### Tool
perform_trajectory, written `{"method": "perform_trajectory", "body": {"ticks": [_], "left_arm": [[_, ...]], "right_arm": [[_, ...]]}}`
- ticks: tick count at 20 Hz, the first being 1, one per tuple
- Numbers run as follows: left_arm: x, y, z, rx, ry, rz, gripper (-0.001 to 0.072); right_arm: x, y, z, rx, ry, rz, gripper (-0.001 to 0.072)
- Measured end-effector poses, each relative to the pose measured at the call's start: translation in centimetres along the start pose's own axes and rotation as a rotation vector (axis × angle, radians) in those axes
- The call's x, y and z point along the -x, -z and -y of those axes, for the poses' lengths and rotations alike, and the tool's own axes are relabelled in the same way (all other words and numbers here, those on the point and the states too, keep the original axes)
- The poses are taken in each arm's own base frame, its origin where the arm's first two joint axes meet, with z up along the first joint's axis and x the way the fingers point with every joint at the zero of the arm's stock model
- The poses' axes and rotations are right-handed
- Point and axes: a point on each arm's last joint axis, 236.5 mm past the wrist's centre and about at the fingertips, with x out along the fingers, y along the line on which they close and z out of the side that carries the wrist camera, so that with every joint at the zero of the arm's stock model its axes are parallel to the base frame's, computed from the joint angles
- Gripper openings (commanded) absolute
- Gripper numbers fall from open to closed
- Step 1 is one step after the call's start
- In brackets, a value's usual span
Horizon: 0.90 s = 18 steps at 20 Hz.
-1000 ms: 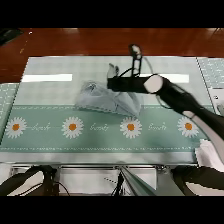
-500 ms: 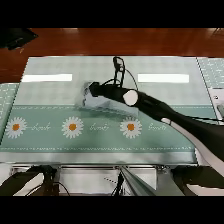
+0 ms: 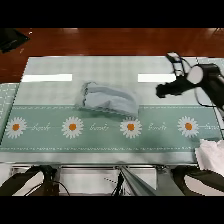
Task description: Fold the shirts.
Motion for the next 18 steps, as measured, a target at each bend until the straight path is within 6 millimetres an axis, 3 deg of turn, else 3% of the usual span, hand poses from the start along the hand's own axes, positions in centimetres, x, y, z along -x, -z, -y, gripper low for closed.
{"method": "perform_trajectory", "body": {"ticks": [2, 3, 7, 12, 14, 15, 17, 18], "left_arm": [[0.0, 0.4, -0.2, 0.001, -0.003, -0.018, 0.0024], [0.1, 0.8, -0.2, 0.003, -0.002, -0.032, 0.0024], [0.1, 1.4, -0.3, 0.006, -0.002, -0.061, 0.0023], [-0.1, 2.1, -0.4, 0.01, -0.002, -0.083, 0.0024], [-0.4, 2.7, -0.5, 0.015, 0.0, -0.101, 0.0024], [-0.7, 3.0, -0.5, 0.017, 0.002, -0.11, 0.0024], [-1.4, 4.0, -0.5, 0.023, 0.007, -0.133, 0.0024], [-1.8, 4.4, -0.6, 0.028, 0.009, -0.141, 0.0024]], "right_arm": [[-1.2, 1.5, 0.8, -0.185, -0.129, -0.018, 0.0602], [-1.9, 1.5, 0.3, -0.262, -0.208, -0.002, 0.0602], [-4.7, 1.8, -3.0, -0.431, -0.412, 0.019, 0.0602], [-8.1, 2.8, -8.7, -0.437, -0.511, -0.021, 0.0595], [-8.9, 2.8, -11.0, -0.441, -0.535, -0.017, 0.056], [-9.1, 2.5, -12.0, -0.452, -0.544, -0.005, 0.0442], [-9.4, 2.3, -13.6, -0.468, -0.558, 0.011, 0.004], [-9.4, 2.0, -14.2, -0.483, -0.569, 0.019, 0.0024]]}}
